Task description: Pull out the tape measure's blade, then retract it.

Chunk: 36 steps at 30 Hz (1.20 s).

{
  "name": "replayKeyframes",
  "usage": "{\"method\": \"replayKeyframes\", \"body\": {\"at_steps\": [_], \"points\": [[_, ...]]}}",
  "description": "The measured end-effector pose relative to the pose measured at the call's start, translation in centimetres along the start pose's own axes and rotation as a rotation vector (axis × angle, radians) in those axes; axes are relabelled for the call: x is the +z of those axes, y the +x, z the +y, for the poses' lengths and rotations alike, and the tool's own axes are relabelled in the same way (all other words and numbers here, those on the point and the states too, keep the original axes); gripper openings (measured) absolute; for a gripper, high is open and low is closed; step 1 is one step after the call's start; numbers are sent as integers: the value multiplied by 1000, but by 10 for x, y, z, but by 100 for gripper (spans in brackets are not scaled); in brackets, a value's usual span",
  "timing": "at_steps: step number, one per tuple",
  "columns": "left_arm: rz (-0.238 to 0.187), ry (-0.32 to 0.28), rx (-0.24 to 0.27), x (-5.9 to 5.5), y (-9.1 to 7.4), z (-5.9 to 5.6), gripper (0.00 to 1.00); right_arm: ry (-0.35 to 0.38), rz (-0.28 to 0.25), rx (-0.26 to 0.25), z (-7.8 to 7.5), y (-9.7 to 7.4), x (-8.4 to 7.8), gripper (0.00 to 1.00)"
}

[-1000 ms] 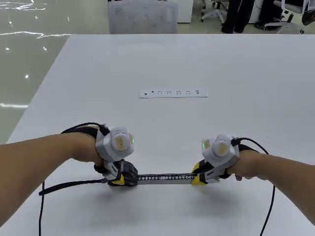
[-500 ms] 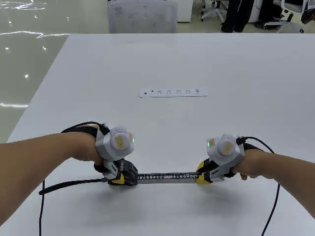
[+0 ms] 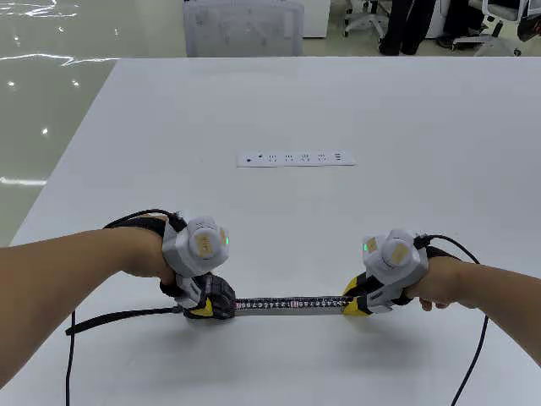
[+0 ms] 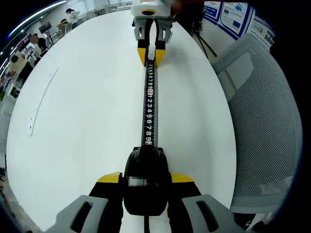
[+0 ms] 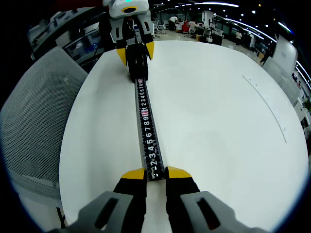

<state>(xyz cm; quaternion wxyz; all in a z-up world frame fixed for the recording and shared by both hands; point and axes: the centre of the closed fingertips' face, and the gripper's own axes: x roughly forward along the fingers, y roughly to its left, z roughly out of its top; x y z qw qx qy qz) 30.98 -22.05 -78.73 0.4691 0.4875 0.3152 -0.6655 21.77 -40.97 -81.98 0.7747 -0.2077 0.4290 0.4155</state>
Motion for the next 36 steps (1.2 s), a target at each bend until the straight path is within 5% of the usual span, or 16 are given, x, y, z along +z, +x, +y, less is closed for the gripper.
{"method": "replayKeyframes", "body": {"at_steps": [36], "points": [[-3, 0, 2, 0, -1, 0, 32, 26, 21, -11, -4, -16, -22, 12]]}}
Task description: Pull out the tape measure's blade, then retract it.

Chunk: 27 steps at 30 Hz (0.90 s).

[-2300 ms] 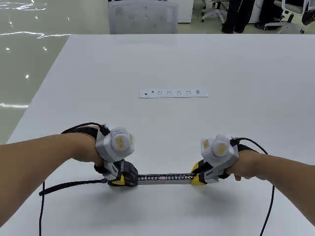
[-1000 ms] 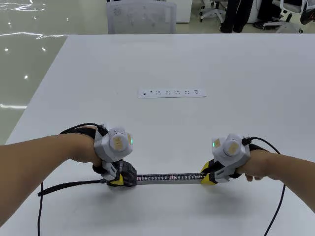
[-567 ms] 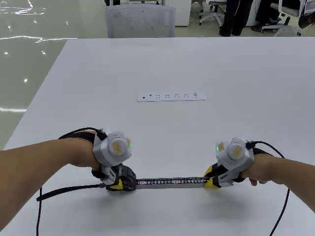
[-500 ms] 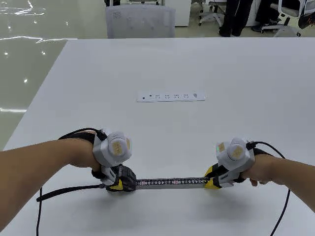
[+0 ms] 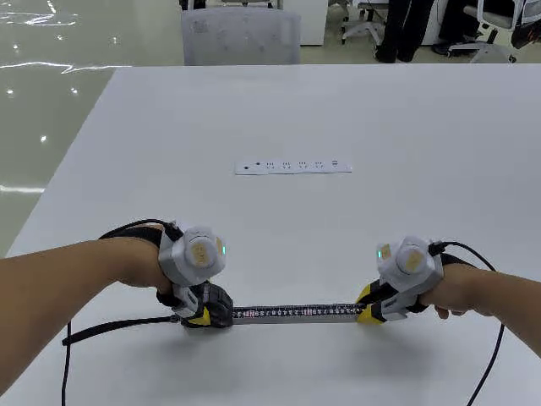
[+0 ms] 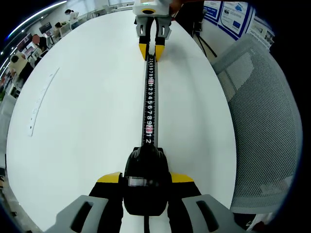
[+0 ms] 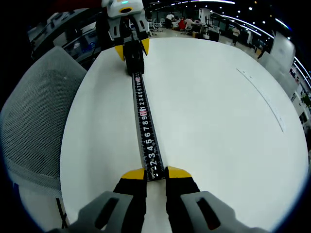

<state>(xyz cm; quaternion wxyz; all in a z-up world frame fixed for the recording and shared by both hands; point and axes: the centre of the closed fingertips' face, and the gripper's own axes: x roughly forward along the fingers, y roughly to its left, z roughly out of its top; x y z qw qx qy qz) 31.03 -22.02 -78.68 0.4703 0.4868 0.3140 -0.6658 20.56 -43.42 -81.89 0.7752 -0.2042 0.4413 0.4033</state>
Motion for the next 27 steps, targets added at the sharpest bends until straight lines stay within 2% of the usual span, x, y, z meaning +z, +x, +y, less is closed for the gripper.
{"method": "replayKeyframes", "body": {"at_steps": [11, 14, 18, 23, 27], "points": [[-12, -12, 3, 0, 1, 1, 32, 15, -5, 0, 0, 0, 0, 13], [-31, -23, 5, 0, 0, 1, 32, 11, 16, 2, -1, 2, 1, 13], [-26, -18, 6, 1, 0, 1, 32, 0, 34, 6, 0, 1, 1, 13], [-36, -22, 12, 2, 0, 1, 32, 2, 45, 4, 0, 2, 1, 13], [-59, -32, 20, 2, -1, 1, 32, 21, 44, 2, -1, 2, 1, 13]]}}
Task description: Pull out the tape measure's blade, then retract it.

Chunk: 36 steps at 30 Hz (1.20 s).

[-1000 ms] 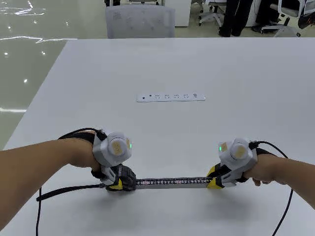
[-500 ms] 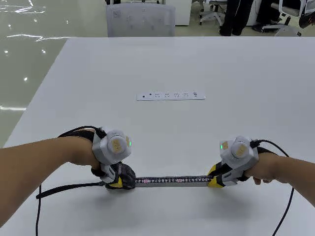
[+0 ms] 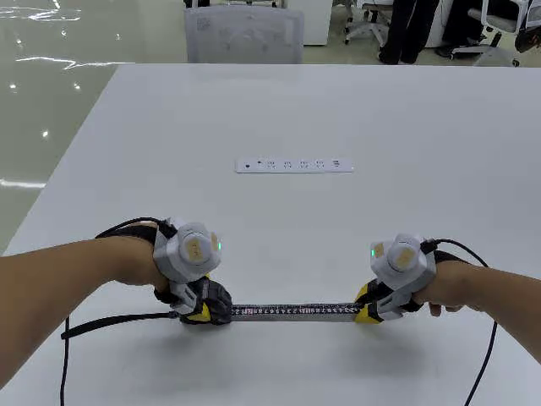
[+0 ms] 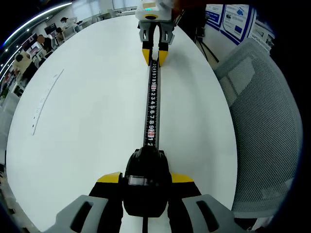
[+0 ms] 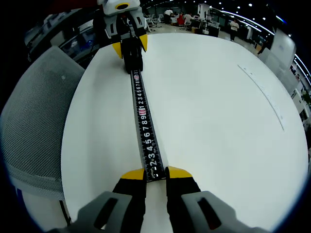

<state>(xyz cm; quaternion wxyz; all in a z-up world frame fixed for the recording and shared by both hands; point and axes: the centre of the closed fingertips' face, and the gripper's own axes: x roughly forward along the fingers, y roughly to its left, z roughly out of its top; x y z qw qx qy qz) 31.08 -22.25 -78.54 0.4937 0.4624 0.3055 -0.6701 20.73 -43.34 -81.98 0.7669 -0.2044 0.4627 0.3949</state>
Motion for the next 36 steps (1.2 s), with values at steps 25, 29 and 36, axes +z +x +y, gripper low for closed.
{"method": "replayKeyframes", "body": {"at_steps": [25, 29, 36], "points": [[-3, 15, 7, 0, 1, 1, 34, 1, 27, -10, 1, 1, 0, 15], [16, 8, 30, -7, -1, 6, 40, 23, 16, -4, 1, 2, 1, 15], [-71, -137, 47, -9, -9, 8, 57, 86, -76, -24, 4, -2, 0, 20]]}}
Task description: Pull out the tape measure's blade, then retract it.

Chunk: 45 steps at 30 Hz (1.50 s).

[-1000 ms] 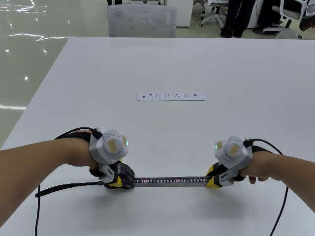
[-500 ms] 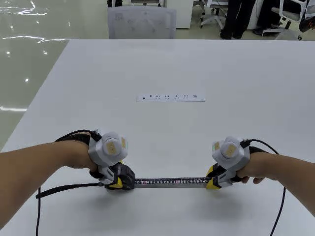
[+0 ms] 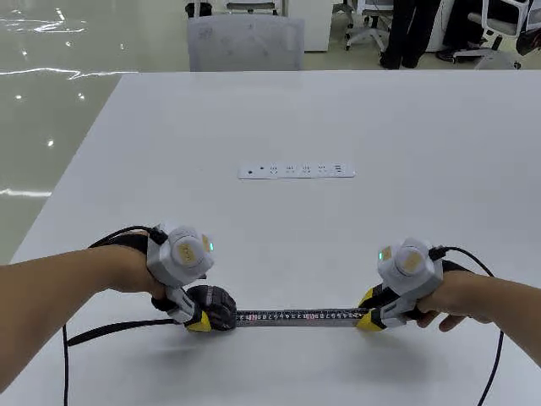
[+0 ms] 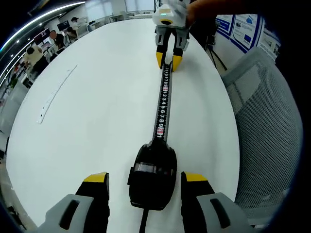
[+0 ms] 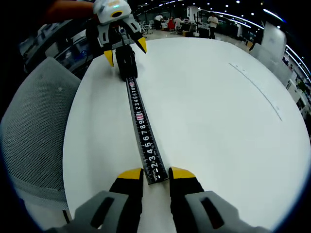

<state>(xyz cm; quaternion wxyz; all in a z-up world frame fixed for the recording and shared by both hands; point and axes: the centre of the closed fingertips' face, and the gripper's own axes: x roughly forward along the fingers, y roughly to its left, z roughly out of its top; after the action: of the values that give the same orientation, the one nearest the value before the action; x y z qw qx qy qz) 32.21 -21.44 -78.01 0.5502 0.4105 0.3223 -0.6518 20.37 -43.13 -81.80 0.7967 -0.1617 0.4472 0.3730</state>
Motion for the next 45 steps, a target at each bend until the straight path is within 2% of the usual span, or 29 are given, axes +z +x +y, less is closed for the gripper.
{"method": "replayKeyframes", "body": {"at_steps": [1, 3, 5, 7, 8, 9, 11, 12, 15, 18, 20, 24, 28, 29, 31, 33, 35, 38, 39, 40, 42, 45], "points": [[-12, -39, 1, -1, -2, 1, 59, -1, -2, -5, 0, 0, 0, 21], [-25, -56, 22, -2, -5, 5, 63, -4, 3, -18, -1, -1, 0, 25], [-53, -84, 36, -1, -7, 7, 70, 4, 2, -49, -6, -3, 0, 38], [-87, -86, 76, 0, -9, 12, 77, 36, -14, -81, -12, -7, 3, 46], [-103, -93, 102, 1, -10, 17, 84, 38, -20, -90, -14, -10, 4, 48], [-126, -127, 116, 3, -12, 19, 88, 42, -32, -111, -18, -13, 5, 48], [-172, -177, 156, 4, -17, 26, 96, 61, -45, -173, -28, -19, 6, 56], [-188, -205, 164, 5, -19, 27, 98, 71, -57, -183, -30, -21, 7, 61], [-220, -275, 201, 0, -26, 33, 100, 120, -99, -216, -33, -30, 12, 74], [-260, -359, 239, -5, -34, 36, 100, 140, -150, -249, -33, -41, 16, 75], [-318, -395, 259, -4, -42, 36, 100, 161, -181, -281, -31, -47, 15, 77], [-394, -451, 298, -7, -57, 30, 100, 222, -227, -320, -23, -57, 7, 84], [-427, -494, 320, -15, -66, 18, 100, 253, -245, -342, -11, -64, -3, 87], [-449, -514, 331, -18, -70, 14, 100, 273, -274, -355, -7, -69, -3, 87], [-466, -545, 343, -24, -75, 7, 100, 273, -272, -356, 4, -72, -10, 87], [-475, -549, 351, -30, -77, 3, 100, 274, -274, -367, 9, -75, -15, 87], [-467, -555, 374, -40, -81, -2, 100, 282, -275, -381, 15, -79, -21, 88], [-508, -591, 387, -45, -90, -9, 100, 311, -308, -401, 24, -87, -23, 89], [-530, -593, 409, -46, -96, -12, 100, 315, -313, -405, 28, -90, -25, 89], [-530, -588, 416, -47, -98, -15, 100, 316, -315, -408, 32, -91, -26, 89], [-502, -581, 422, -53, -99, -25, 100, 303, -320, -410, 43, -94, -26, 90], [-526, -594, 423, -55, -105, -37, 100, 297, -321, -419, 51, -98, -31, 90]]}}
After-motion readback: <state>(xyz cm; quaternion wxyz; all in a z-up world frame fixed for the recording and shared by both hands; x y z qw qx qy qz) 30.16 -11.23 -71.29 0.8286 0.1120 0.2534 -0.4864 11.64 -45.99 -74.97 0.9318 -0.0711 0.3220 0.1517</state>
